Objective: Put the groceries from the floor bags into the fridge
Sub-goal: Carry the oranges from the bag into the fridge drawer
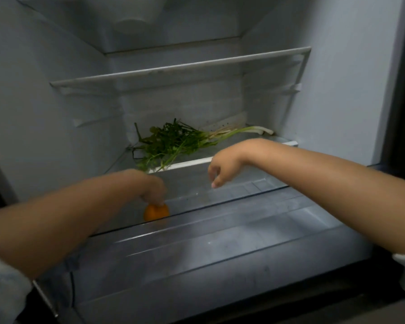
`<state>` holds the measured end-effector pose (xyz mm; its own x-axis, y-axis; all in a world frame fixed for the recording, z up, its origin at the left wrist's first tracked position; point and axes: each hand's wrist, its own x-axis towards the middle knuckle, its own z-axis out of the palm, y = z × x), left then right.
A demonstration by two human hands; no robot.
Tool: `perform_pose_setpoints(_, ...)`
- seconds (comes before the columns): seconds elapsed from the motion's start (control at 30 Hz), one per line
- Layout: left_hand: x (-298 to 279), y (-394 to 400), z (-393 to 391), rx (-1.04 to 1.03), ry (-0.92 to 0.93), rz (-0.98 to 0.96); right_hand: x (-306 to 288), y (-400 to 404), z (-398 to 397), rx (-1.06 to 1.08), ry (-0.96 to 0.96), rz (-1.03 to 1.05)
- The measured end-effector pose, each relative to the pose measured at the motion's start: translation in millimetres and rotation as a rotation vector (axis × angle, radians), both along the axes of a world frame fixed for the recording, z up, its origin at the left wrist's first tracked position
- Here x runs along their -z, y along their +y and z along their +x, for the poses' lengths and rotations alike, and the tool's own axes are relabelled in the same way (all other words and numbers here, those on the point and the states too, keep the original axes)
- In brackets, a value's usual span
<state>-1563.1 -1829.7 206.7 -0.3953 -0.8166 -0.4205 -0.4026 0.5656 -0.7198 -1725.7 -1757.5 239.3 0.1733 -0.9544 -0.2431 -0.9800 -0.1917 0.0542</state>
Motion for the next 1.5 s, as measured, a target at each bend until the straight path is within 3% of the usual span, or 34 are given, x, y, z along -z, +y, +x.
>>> perform_pose_setpoints(0.07, -13.4, 9.8, -6.6, -0.001, -0.021, -0.005, -2.8, 2.7, -0.9, 0.011, 0.028, -0.042)
perform_pose_setpoints(0.33, -49.8, 75.2, 13.0, 0.011, 0.384, -0.134, -18.9, 54.5, 7.9, -0.066, 0.075, -0.289)
perform_pose_setpoints(0.47, -48.4, 153.5, 36.7, 0.027, 0.578, -0.401, -12.1, 99.4, 25.5, -0.093, 0.049, -0.672)
perform_pose_setpoints(0.53, -31.2, 198.0, 53.6, 0.030, 0.644, -0.514, 6.3, 125.3, 38.1, -0.093, -0.064, -0.898)
perform_pose_setpoints(0.6, -7.8, 243.9, 73.4, -0.057, 0.701, -0.579, 30.5, 153.1, 54.2, -0.129, -0.223, -0.978)
perform_pose_setpoints(0.77, 45.1, 343.7, 123.0, -0.366, 0.781, -0.567, 79.1, 212.8, 120.4, -0.300, -0.422, -0.815)
perform_pose_setpoints(0.97, 90.8, 460.0, 206.4, -0.663, 0.831, -0.607, 116.5, 301.8, 225.0, -0.553, -0.502, -0.650)
perform_pose_setpoints(1.17, 133.6, 607.3, 319.1, -0.906, 0.729, -0.572, 156.7, 407.6, 358.2, -0.758, -0.657, -0.452)
perform_pose_setpoints(1.33, 171.9, 714.5, 409.1, -1.038, 0.665, -0.550, 206.5, 501.3, 469.8, -0.896, -0.686, -0.260)
perform_pose_setpoints(1.5, 226.2, 773.2, 484.4, -1.214, 0.703, -0.473, 261.9, 558.1, 554.3, -0.982, -0.624, -0.061)
